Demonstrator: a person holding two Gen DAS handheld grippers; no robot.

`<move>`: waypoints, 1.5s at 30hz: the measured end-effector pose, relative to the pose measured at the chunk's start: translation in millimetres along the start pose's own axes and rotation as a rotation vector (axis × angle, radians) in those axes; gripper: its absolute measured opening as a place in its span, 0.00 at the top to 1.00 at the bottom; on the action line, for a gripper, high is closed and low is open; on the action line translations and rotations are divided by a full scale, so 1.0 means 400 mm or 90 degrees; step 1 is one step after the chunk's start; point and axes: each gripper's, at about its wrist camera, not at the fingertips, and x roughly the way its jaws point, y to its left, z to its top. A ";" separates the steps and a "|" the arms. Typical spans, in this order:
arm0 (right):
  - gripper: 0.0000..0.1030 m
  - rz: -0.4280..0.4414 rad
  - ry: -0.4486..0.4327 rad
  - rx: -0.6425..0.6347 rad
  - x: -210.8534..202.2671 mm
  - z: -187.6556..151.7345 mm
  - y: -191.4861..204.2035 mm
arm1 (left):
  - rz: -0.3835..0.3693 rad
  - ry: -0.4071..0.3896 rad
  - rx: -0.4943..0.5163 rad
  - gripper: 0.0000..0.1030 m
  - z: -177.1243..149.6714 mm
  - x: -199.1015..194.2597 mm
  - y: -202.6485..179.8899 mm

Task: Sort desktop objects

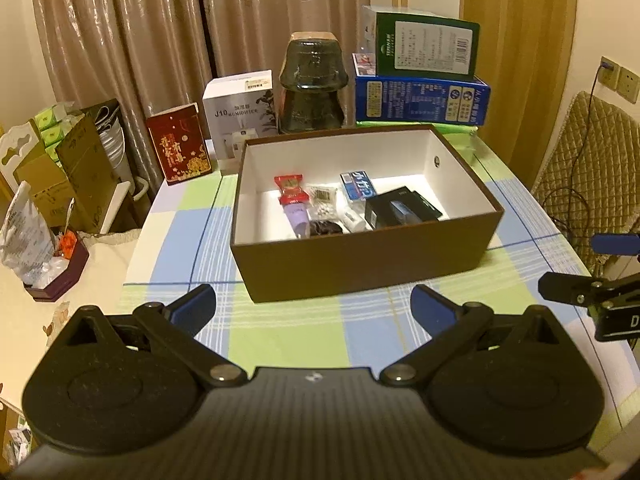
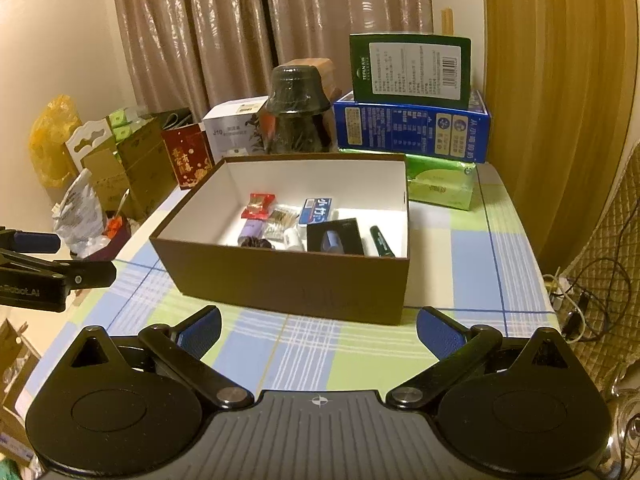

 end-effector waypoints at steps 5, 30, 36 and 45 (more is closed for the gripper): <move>0.02 0.003 0.007 -0.012 -0.020 -0.029 0.004 | 0.001 0.017 0.000 0.01 -0.035 -0.018 -0.019; 0.02 0.019 0.060 -0.032 -0.067 -0.136 0.002 | 0.025 0.085 -0.010 0.01 -0.141 -0.041 -0.051; 0.02 0.025 0.072 -0.031 -0.067 -0.148 0.002 | 0.028 0.092 -0.012 0.01 -0.145 -0.039 -0.056; 0.02 0.030 0.086 -0.025 -0.060 -0.161 -0.004 | 0.022 0.100 -0.021 0.01 -0.152 -0.037 -0.060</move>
